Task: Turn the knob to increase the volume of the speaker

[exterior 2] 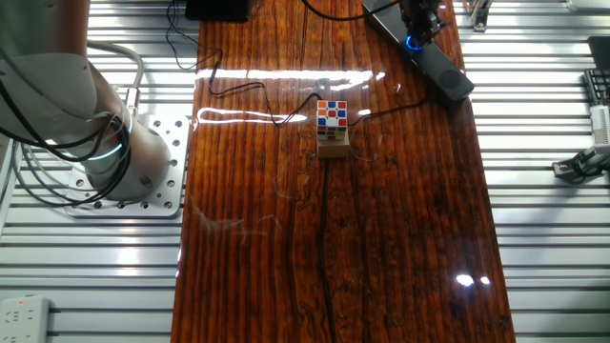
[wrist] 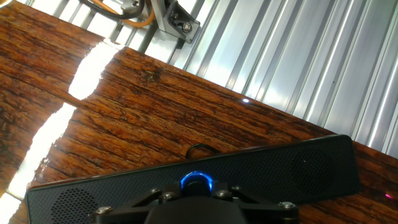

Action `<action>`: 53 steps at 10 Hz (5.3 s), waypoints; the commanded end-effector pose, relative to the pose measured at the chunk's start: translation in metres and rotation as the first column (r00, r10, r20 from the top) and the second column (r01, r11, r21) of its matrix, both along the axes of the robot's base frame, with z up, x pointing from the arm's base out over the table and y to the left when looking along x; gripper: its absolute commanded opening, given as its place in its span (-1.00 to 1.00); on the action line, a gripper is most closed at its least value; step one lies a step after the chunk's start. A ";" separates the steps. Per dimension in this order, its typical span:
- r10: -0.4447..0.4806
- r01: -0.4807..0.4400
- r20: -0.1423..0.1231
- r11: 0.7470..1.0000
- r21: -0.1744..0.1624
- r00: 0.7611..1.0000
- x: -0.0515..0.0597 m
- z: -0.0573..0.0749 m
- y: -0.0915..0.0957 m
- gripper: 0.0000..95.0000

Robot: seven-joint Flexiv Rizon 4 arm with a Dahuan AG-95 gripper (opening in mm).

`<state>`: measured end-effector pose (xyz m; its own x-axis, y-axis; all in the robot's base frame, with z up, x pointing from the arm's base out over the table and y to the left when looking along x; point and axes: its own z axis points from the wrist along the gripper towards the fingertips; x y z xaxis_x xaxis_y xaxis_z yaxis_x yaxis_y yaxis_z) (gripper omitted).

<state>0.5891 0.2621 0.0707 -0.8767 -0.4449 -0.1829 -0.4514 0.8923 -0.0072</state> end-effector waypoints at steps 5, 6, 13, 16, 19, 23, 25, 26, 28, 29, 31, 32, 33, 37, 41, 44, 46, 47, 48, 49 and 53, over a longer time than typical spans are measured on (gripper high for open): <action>0.062 -0.062 0.001 0.998 -0.010 0.998 0.000 0.000 0.000 -1.00; 0.075 -0.075 0.000 0.997 -0.010 0.997 0.000 0.000 0.000 -1.00; 0.152 -0.152 0.000 0.988 -0.026 0.988 0.000 0.001 0.000 -1.00; 0.176 -0.176 -0.002 0.984 -0.031 0.984 0.000 0.000 0.000 -1.00; 0.227 -0.227 -0.003 0.972 -0.054 0.974 0.000 0.000 0.000 -1.00; 0.298 -0.298 -0.004 0.952 -0.071 0.954 0.001 0.000 0.000 -1.00; 0.335 -0.335 -0.003 0.939 -0.080 0.942 0.001 0.000 0.001 -1.00; 0.348 -0.347 -0.003 0.934 -0.081 0.938 0.001 0.000 0.001 -1.00; 0.384 -0.383 -0.006 0.920 -0.085 0.923 0.001 0.000 0.001 -1.00; 0.404 -0.403 -0.007 0.911 -0.090 0.915 0.001 0.000 0.001 -1.00; 0.445 -0.444 -0.011 0.890 -0.105 0.896 0.001 0.000 0.001 -1.00; 0.462 -0.460 -0.014 0.881 -0.109 0.887 0.001 0.000 0.001 -1.00; 0.470 -0.468 -0.014 0.877 -0.110 0.883 0.001 0.000 0.001 -1.00; 0.519 -0.517 -0.014 0.848 -0.118 0.854 0.001 0.000 0.001 -1.00; 0.568 -0.565 -0.019 0.815 -0.127 0.823 0.002 0.000 0.001 -1.00; 0.612 -0.609 -0.026 0.781 -0.140 0.791 0.002 0.000 0.001 -1.00; 0.644 -0.641 -0.034 0.753 -0.146 0.764 0.002 0.000 0.001 -1.00; 0.664 -0.661 -0.037 0.735 -0.151 0.747 0.002 0.000 0.001 -1.00; 0.670 -0.667 -0.038 0.729 -0.153 0.741 0.002 0.000 0.001 -1.00; 0.692 -0.689 -0.045 0.707 -0.162 0.720 0.002 0.000 0.001 -1.00; 0.734 -0.730 -0.054 0.662 -0.170 0.677 0.002 -0.001 0.001 -1.00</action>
